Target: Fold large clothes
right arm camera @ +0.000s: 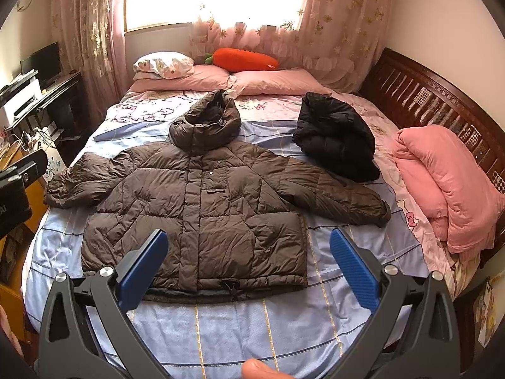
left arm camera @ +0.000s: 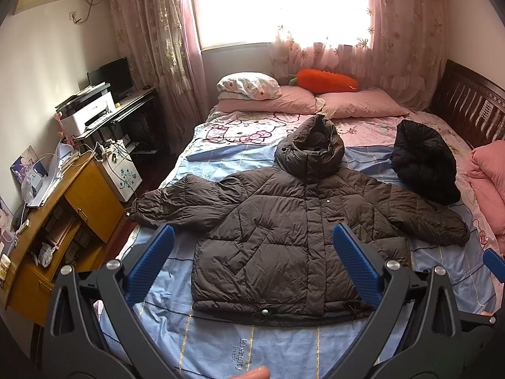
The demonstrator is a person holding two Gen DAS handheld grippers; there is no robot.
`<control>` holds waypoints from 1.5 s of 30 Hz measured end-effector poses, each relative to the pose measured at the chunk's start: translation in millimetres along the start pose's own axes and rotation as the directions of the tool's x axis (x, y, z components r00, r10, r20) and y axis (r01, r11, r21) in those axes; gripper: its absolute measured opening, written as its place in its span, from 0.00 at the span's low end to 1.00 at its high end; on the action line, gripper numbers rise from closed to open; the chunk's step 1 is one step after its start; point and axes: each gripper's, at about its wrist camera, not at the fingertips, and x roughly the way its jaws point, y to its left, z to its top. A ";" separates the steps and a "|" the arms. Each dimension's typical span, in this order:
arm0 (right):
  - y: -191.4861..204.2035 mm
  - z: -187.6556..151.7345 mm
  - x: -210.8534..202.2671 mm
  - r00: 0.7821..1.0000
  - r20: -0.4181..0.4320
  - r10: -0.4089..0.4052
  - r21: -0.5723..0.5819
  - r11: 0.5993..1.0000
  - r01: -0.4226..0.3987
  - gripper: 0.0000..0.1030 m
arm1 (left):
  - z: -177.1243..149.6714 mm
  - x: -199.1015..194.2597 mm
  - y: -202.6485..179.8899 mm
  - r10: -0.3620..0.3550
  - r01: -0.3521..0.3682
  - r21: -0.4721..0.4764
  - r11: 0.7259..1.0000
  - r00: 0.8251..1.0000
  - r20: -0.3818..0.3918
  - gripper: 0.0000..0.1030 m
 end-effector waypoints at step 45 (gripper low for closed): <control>5.2 -0.2 1.0 1.000 0.003 -0.002 -0.008 1.000 0.002 0.99 | -0.6 2.1 -1.9 0.002 -0.002 0.000 1.000 1.000 -0.006 0.98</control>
